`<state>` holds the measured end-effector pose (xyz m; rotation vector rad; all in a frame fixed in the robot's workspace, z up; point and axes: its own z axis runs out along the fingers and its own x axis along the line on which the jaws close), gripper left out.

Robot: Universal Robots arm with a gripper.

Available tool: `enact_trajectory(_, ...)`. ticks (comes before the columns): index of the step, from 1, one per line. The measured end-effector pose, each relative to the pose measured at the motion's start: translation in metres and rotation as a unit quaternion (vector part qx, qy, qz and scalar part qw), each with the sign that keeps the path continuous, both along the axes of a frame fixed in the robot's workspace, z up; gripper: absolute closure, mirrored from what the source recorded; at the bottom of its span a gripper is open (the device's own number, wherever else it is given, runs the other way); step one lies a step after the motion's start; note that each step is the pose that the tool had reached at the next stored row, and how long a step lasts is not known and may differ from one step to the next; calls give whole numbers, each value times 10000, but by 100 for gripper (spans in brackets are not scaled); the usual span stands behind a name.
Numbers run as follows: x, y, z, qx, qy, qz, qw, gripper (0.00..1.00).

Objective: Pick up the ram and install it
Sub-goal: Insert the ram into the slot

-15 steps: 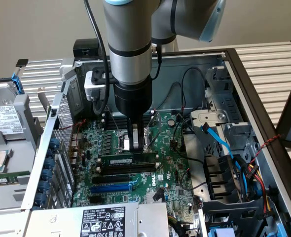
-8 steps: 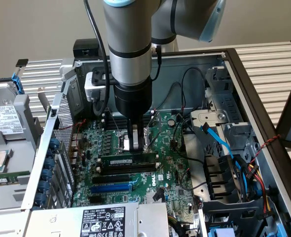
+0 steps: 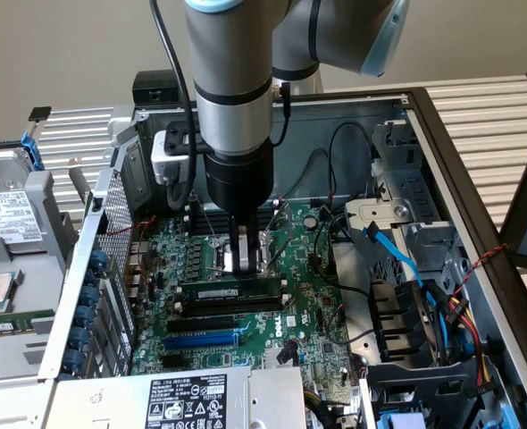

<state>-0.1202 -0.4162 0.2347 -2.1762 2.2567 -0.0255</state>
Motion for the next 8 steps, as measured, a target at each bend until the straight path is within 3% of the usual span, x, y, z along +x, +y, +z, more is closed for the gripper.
enact_trajectory(8, -13, -1, -10, -1, 0, -7, 10000, 88)
